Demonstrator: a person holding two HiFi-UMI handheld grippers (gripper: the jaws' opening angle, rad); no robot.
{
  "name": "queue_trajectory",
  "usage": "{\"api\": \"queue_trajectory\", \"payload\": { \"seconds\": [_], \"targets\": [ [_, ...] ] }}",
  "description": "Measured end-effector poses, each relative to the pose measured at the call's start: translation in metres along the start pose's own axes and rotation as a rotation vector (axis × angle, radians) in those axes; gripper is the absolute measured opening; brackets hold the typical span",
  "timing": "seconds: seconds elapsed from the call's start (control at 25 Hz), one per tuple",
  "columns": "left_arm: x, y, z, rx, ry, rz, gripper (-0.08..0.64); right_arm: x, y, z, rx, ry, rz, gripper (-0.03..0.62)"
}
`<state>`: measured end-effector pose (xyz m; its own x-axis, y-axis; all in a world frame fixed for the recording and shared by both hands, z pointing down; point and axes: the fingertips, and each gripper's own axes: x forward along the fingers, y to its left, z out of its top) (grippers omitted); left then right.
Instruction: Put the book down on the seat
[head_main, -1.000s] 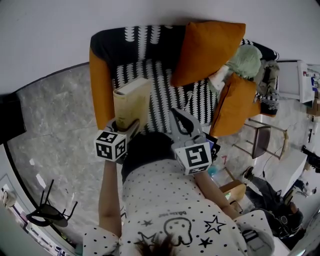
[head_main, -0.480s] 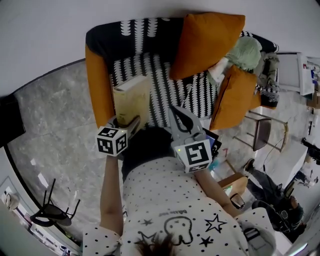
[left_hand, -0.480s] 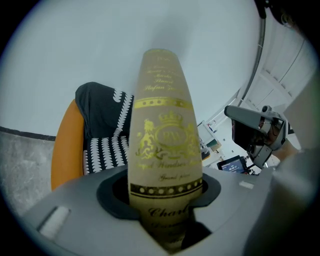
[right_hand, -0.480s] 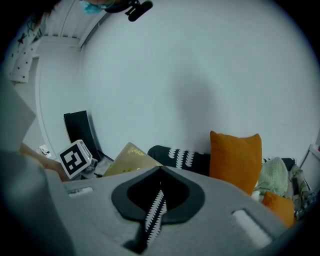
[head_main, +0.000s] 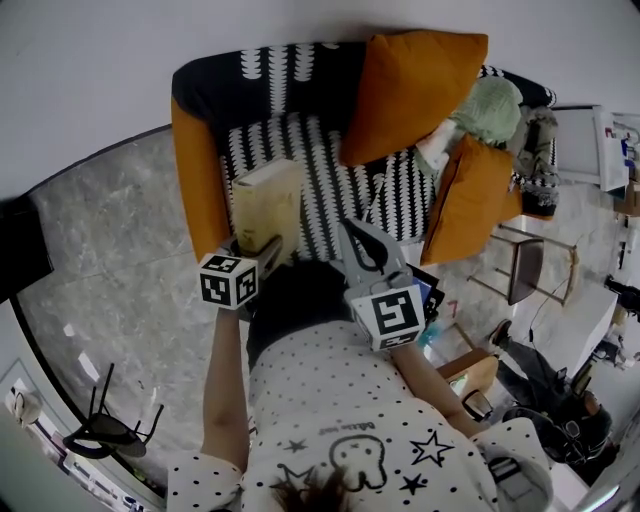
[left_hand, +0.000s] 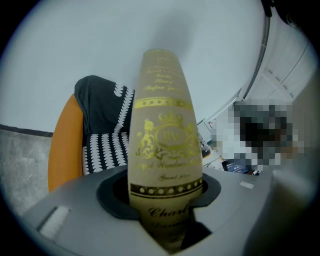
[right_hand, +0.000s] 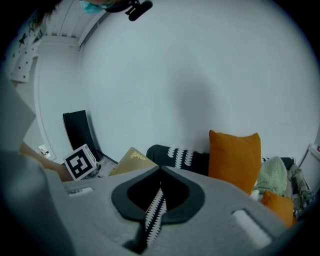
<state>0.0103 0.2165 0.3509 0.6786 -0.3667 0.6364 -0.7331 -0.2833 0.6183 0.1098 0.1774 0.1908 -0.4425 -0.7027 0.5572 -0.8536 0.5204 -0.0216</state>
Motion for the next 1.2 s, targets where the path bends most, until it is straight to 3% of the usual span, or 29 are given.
{"api": "queue_trajectory", "payload": {
  "seconds": [0.8,1.2],
  "targets": [
    [0.033,0.013,-0.028,-0.066,0.059,-0.058,0.23,-0.012,0.002,-0.019,0.061,0.035,-0.033,-0.006],
    [0.048,0.029,-0.025,-0.085,0.05,-0.056,0.23,-0.017,-0.009,-0.022,0.081,0.047,-0.073,-0.006]
  ]
}}
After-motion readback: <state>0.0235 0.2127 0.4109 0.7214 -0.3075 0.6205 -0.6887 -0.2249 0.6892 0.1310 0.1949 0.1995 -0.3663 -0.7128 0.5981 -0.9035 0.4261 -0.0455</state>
